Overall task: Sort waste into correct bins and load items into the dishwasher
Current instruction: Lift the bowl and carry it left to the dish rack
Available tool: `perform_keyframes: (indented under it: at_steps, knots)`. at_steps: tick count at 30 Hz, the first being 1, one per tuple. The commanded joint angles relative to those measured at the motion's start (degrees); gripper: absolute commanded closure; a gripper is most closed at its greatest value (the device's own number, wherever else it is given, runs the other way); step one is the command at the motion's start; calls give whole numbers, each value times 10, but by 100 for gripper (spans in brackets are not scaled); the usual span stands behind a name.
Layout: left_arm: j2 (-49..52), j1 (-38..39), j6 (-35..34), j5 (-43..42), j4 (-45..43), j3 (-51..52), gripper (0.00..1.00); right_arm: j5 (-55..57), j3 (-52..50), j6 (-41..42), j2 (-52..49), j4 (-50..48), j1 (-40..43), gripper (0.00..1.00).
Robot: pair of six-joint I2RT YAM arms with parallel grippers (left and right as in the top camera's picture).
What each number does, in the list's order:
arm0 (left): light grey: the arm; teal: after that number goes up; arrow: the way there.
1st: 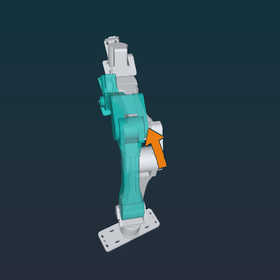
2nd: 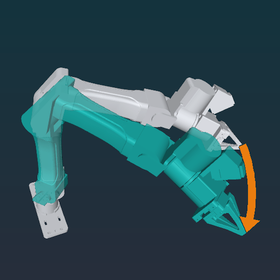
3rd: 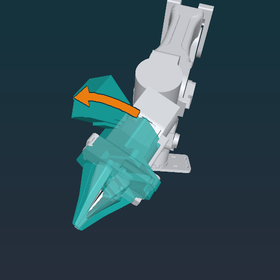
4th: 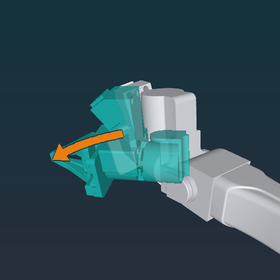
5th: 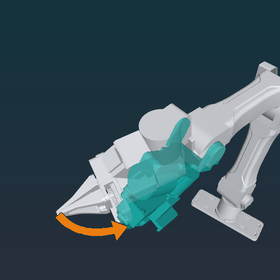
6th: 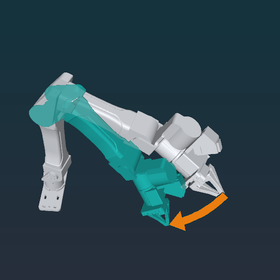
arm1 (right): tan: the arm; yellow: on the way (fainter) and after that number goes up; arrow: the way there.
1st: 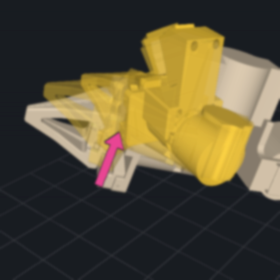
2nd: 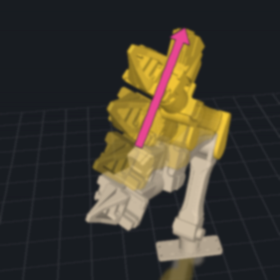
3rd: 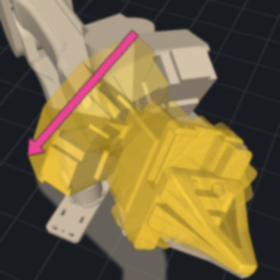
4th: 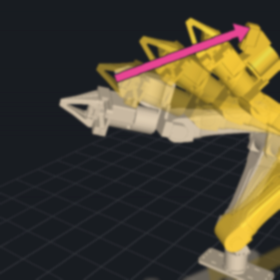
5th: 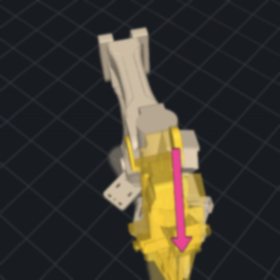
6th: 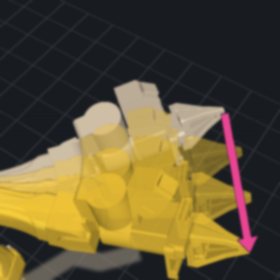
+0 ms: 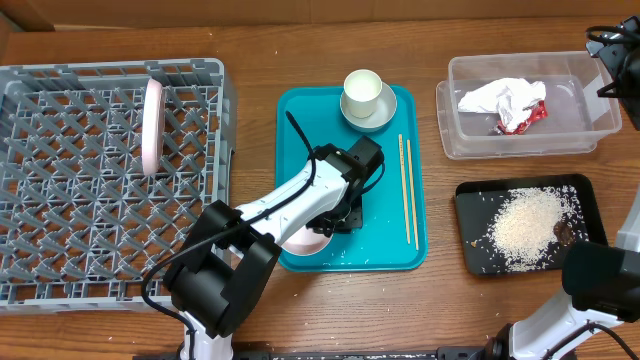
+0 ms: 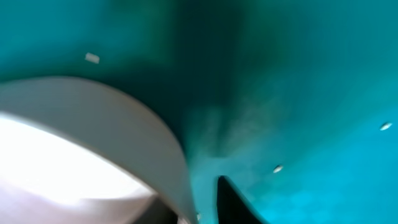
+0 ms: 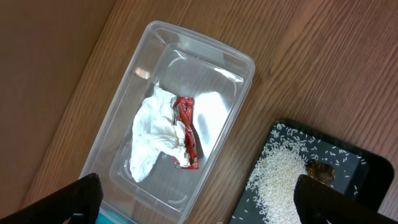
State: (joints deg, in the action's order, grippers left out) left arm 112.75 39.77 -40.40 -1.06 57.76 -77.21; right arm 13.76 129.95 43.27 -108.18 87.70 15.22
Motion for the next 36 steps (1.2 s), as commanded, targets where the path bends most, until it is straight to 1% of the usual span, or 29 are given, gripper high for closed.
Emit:
perform_keyframes:
  at_steps: [1, 4, 8, 9, 13, 15, 17, 19, 22, 25, 27, 29, 31, 34, 35, 36]
  knots:
    - [2, -7, -5, 5, 44, -40, 96, 5, 8, 2, 9, -2, 0, 0]
    - [2, -16, -5, 31, 115, -104, 96, 5, 8, 2, 9, -2, 0, 0]
    - [2, -29, -5, 67, 217, -220, 96, 5, 8, 2, 9, -2, 0, 0]
    - [1, -35, -3, 78, 267, -285, 96, 5, 8, 2, 9, -2, 0, 0]
    - [0, -55, 17, 103, 353, -413, 96, 5, 8, 2, 9, -2, 0, 0]
    - [0, -78, 25, 122, 391, -482, 96, 5, 8, 2, 9, -2, 0, 0]
    - [-8, -107, 90, 97, 391, -527, 96, 5, 8, 2, 9, -2, 0, 0]
    - [-23, -153, 111, 78, 391, -570, 96, 5, 8, 2, 9, -2, 0, 0]
    - [-46, -235, 115, 71, 390, -610, 96, 5, 8, 2, 9, -2, 0, 0]
    - [-61, -354, 118, 43, 389, -635, 96, 5, 8, 2, 9, -2, 0, 0]
    - [-64, -429, 135, 16, 382, -636, 96, 5, 8, 2, 9, -2, 0, 0]
    - [-59, -514, 169, -45, 369, -634, 96, 5, 8, 2, 9, -2, 0, 0]
    - [-48, -589, 219, -143, 354, -628, 96, 5, 8, 2, 9, -2, 0, 0]
    - [-20, -690, 296, -330, 331, -611, 96, 5, 8, 2, 9, -2, 0, 0]
    - [6, -743, 359, -451, 318, -605, 96, 5, 8, 2, 9, -2, 0, 0]
    - [23, -768, 387, -510, 316, -605, 96, 5, 8, 2, 9, -2, 0, 0]
